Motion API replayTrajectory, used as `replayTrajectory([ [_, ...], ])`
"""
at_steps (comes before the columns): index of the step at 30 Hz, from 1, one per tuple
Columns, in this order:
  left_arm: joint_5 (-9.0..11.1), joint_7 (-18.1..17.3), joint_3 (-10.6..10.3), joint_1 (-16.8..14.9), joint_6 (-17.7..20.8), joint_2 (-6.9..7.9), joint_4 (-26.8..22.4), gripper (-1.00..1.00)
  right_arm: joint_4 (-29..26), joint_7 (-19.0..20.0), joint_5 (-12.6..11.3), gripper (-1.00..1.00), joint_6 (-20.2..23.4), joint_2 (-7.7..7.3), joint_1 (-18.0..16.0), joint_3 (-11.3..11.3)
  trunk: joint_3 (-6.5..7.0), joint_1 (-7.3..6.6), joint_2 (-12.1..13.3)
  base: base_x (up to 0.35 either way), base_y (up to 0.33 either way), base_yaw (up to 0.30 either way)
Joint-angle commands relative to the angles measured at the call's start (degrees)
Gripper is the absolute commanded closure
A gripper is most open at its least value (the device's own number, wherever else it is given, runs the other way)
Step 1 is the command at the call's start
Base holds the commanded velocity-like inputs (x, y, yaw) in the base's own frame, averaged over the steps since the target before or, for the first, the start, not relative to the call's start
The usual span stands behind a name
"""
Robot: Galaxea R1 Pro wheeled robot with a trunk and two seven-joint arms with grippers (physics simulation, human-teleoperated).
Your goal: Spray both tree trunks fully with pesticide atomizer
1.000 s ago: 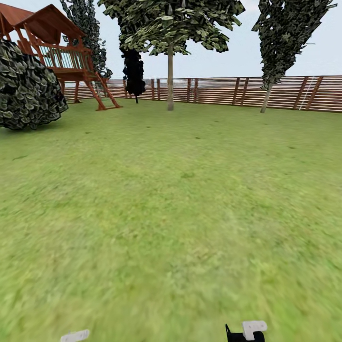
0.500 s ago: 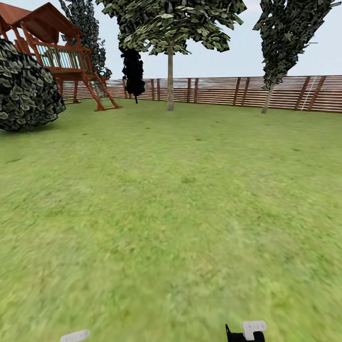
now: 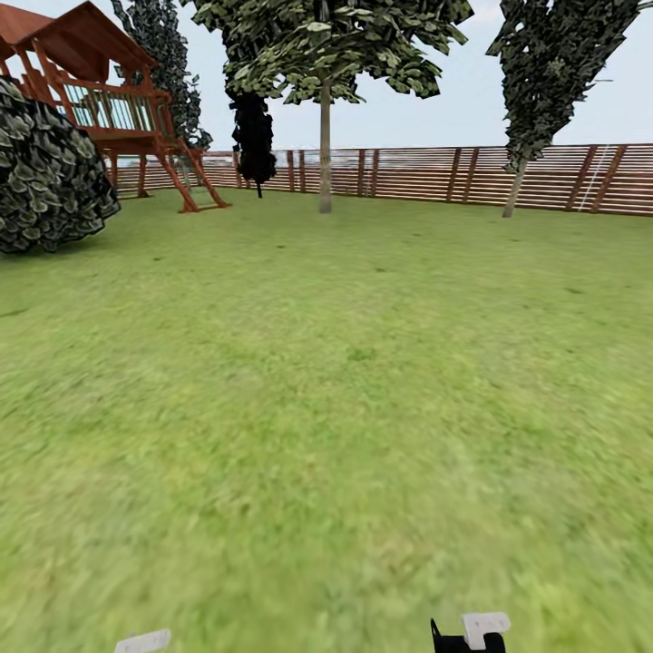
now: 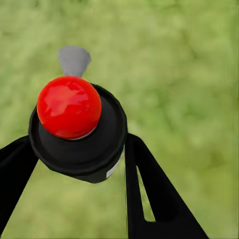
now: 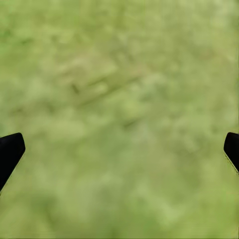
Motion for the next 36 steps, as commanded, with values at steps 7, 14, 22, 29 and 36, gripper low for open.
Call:
replayTrajectory([
  [7, 0.0, 0.0, 0.0, 0.0, 0.0, 0.0, 0.0, 1.0, 0.0, 0.0, 0.0, -1.0, 0.0, 0.0, 0.0, 0.0, 0.0, 0.0, 0.0, 0.339, 0.0, 0.0],
  [14, 0.0, 0.0, 0.0, 0.0, 0.0, 0.0, 0.0, 1.0, 0.0, 0.0, 0.0, -1.0, 0.0, 0.0, 0.0, 0.0, 0.0, 0.0, 0.0, 0.339, 0.0, 0.0],
  [22, 0.0, 0.0, 0.0, 0.0, 0.0, 0.0, 0.0, 1.0, 0.0, 0.0, 0.0, -1.0, 0.0, 0.0, 0.0, 0.0, 0.0, 0.0, 0.0, 0.339, 0.0, 0.0],
  [29, 0.0, 0.0, 0.0, 0.0, 0.0, 0.0, 0.0, 1.0, 0.0, 0.0, 0.0, -1.0, 0.0, 0.0, 0.0, 0.0, 0.0, 0.0, 0.0, 0.339, 0.0, 0.0],
  [36, 0.0, 0.0, 0.0, 0.0, 0.0, 0.0, 0.0, 1.0, 0.0, 0.0, 0.0, -1.0, 0.0, 0.0, 0.0, 0.0, 0.0, 0.0, 0.0, 0.339, 0.0, 0.0],
])
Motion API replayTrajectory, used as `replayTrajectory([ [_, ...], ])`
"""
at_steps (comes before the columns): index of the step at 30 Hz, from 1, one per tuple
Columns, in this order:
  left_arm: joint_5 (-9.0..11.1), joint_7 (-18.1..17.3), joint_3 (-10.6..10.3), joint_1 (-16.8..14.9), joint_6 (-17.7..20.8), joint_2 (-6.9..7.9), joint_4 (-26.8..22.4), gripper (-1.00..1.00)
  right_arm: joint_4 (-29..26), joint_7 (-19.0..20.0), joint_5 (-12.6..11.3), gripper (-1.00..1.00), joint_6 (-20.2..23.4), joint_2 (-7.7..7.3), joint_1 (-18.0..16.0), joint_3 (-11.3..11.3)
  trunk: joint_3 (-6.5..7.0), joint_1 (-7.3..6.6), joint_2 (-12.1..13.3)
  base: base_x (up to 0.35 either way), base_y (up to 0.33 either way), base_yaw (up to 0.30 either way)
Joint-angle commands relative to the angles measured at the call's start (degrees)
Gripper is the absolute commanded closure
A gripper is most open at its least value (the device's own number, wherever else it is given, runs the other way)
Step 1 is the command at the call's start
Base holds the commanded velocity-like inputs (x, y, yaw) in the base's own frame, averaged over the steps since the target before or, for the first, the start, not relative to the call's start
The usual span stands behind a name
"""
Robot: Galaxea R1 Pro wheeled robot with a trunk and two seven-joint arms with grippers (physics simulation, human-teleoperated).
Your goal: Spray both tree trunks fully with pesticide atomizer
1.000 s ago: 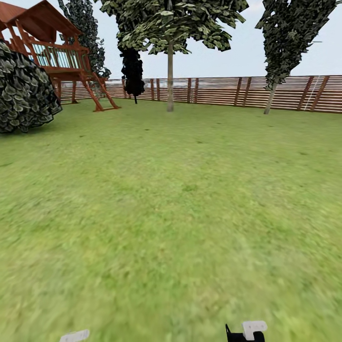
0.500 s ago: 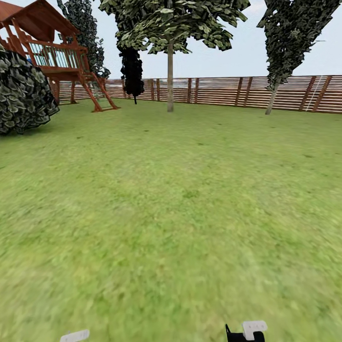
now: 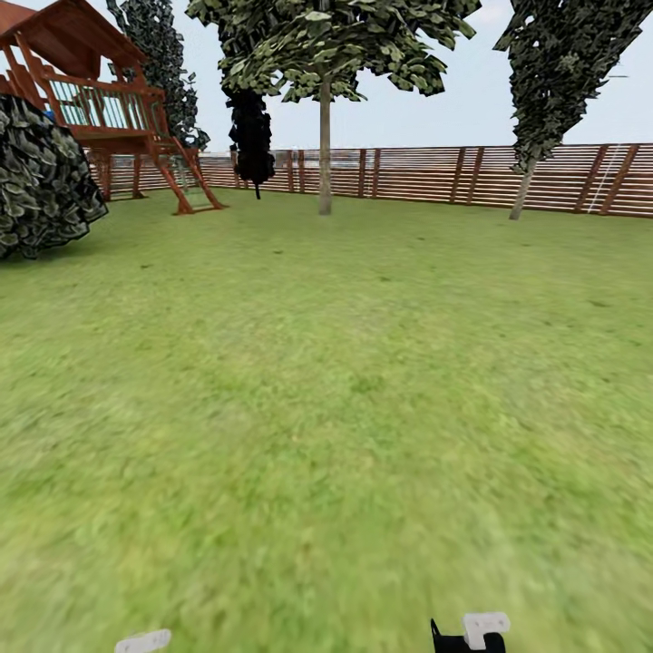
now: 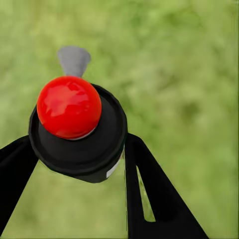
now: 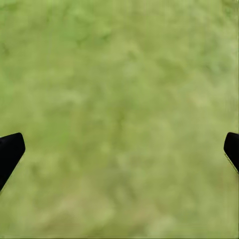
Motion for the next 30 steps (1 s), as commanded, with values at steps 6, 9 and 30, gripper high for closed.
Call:
replayTrajectory([
  [6, 0.0, 0.0, 0.0, 0.0, 0.0, 0.0, 0.0, 1.0, 0.0, 0.0, 0.0, -1.0, 0.0, 0.0, 0.0, 0.0, 0.0, 0.0, 0.0, 0.339, 0.0, 0.0],
  [9, 0.0, 0.1, 0.0, 0.0, 0.0, 0.0, 0.0, 1.0, 0.0, 0.0, 0.0, -1.0, 0.0, 0.0, 0.0, 0.0, 0.0, 0.0, 0.0, 0.339, 0.0, 0.0],
  [30, 0.0, 0.0, 0.0, 0.0, 0.0, 0.06, 0.0, 1.0, 0.0, 0.0, 0.0, -1.0, 0.0, 0.0, 0.0, 0.0, 0.0, 0.0, 0.0, 0.339, 0.0, 0.0],
])
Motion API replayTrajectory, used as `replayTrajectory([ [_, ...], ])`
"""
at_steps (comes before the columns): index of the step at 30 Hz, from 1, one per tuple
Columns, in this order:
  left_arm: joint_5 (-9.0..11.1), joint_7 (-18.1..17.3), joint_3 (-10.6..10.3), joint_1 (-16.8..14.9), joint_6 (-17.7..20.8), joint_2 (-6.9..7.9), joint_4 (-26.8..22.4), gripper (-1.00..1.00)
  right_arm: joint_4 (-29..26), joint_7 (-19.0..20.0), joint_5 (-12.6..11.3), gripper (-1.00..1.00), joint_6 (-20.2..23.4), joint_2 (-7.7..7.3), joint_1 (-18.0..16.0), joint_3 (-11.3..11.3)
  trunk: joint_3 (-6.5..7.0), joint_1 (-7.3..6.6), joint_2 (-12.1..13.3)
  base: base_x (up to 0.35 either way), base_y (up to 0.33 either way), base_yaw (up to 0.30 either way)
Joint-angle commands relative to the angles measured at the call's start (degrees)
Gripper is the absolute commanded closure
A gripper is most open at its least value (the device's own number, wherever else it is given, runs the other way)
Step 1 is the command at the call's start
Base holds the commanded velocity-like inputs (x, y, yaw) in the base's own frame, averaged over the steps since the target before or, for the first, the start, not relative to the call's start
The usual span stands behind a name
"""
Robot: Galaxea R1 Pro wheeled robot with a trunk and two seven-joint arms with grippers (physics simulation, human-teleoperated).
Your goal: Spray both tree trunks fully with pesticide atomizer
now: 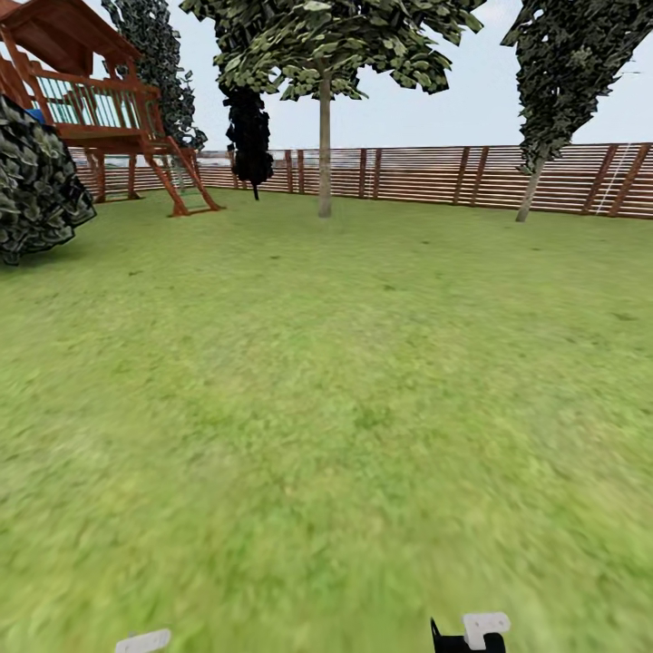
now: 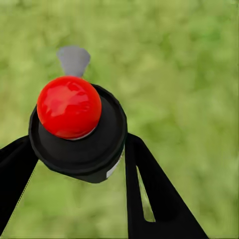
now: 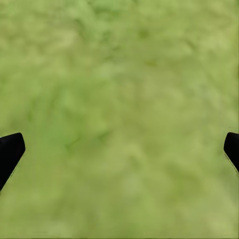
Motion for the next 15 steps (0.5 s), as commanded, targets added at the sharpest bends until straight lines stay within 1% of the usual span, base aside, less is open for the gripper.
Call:
replayTrajectory([
  [1, 0.0, 0.0, 0.0, 0.0, 0.0, -0.01, 0.0, 1.0, 0.0, 0.0, 0.0, -1.0, 0.0, 0.0, 0.0, 0.0, 0.0, 0.0, 0.0, 0.339, 0.0, 0.0],
  [15, 0.0, 0.0, 0.0, 0.0, 0.0, 0.02, 0.0, 1.0, 0.0, 0.0, 0.0, -1.0, 0.0, 0.0, 0.0, 0.0, 0.0, 0.0, 0.0, 0.339, 0.0, 0.0],
])
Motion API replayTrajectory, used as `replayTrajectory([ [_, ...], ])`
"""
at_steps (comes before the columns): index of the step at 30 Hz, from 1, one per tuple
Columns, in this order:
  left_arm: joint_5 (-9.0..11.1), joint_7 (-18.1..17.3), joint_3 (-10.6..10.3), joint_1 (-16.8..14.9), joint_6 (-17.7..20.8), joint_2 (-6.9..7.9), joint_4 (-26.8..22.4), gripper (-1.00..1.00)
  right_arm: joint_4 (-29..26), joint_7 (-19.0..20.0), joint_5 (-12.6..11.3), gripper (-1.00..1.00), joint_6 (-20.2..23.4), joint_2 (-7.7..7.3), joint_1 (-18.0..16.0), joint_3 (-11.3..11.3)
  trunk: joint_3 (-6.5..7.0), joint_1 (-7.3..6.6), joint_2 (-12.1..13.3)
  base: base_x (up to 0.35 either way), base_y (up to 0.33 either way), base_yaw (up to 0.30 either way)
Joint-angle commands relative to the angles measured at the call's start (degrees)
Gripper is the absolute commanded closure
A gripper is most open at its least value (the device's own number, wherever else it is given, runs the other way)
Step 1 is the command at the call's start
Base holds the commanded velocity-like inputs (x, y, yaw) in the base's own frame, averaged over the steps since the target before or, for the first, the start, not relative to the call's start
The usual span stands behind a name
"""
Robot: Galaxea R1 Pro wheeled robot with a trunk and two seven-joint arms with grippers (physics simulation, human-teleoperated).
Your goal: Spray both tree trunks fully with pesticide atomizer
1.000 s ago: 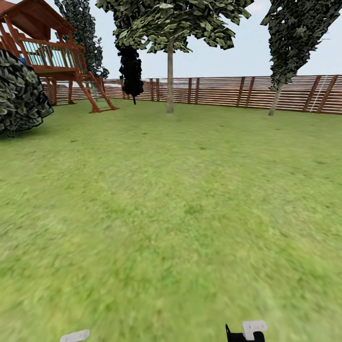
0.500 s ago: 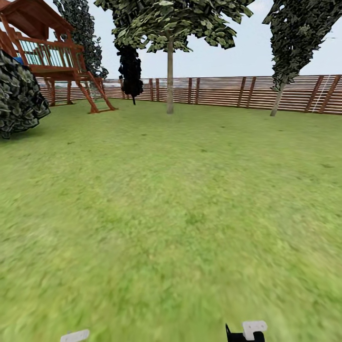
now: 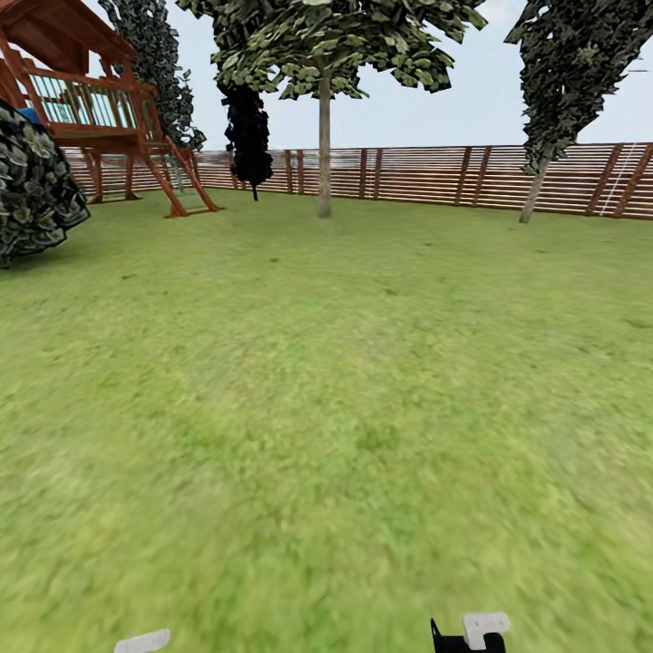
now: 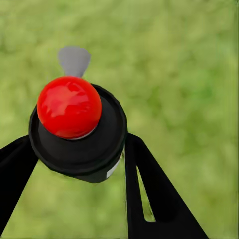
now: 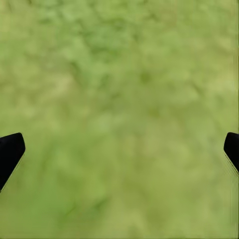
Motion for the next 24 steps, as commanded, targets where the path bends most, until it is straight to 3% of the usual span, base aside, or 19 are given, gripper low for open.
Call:
replayTrajectory([
  [1, 0.0, 0.0, 0.0, 0.0, 0.0, 0.0, 0.0, 1.0, 0.0, 0.0, 0.0, -1.0, 0.0, 0.0, 0.0, 0.0, 0.0, 0.0, 0.0, 0.339, 0.0, 0.0],
  [24, 0.0, 0.0, 0.0, 0.0, 0.0, -0.02, 0.0, 1.0, 0.0, 0.0, 0.0, -1.0, 0.0, 0.0, 0.0, 0.0, 0.0, 0.0, 0.0, 0.339, 0.0, 0.0],
])
